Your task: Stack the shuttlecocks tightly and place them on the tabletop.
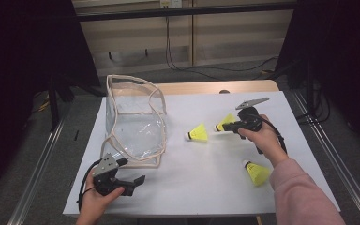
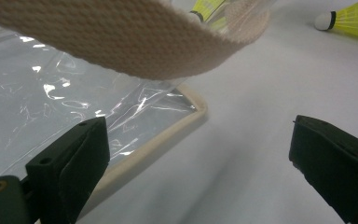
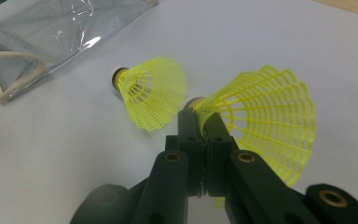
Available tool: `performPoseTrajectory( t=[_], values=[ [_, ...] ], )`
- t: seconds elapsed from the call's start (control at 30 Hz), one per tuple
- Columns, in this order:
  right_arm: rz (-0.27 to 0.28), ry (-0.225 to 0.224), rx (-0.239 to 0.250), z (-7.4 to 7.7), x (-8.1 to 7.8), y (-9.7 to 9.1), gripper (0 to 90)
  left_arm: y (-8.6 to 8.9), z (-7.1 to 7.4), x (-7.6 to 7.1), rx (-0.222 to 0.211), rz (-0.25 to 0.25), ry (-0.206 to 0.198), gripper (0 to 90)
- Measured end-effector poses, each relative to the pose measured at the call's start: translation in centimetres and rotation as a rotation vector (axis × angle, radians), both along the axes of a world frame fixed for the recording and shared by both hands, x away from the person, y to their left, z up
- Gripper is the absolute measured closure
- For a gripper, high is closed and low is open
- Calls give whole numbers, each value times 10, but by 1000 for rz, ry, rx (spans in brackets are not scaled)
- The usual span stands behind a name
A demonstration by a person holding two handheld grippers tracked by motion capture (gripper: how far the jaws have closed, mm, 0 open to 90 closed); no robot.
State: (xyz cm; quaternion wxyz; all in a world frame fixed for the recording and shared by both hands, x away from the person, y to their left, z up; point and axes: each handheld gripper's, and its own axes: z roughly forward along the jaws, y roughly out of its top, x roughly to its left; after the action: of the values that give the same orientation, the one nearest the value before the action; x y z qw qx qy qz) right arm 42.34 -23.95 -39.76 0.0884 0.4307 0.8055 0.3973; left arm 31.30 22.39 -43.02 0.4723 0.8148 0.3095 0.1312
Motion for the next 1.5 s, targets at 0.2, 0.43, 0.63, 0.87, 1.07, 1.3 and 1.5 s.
performPoseTrajectory(
  t=[0.2, 0.43, 0.63, 0.87, 1.07, 1.3, 1.5],
  values=[
    [-9, 12, 9, 0, 0, 5, 890, 0, 0, 0, 1, 0, -1, 50],
    [17, -13, 2, 1, 3, 11, 890, 0, 0, 0, 3, 1, -1, 50],
    [21, 0, 5, 1, 3, 16, 890, 0, 0, 0, -1, -1, -1, 50],
    [29, -2, 22, 1, 4, 19, 890, 0, 0, 0, 2, 1, -5, 50],
    [42, -9, 22, -1, 5, 23, 891, 1, 1, 0, -1, 2, -8, 50],
    [34, 6, 22, -2, 5, 26, 891, 1, 1, 0, 8, 4, -10, 50],
    [43, 4, 23, -3, 7, 31, 891, 1, 1, 0, 12, 2, -8, 50]
  ],
)
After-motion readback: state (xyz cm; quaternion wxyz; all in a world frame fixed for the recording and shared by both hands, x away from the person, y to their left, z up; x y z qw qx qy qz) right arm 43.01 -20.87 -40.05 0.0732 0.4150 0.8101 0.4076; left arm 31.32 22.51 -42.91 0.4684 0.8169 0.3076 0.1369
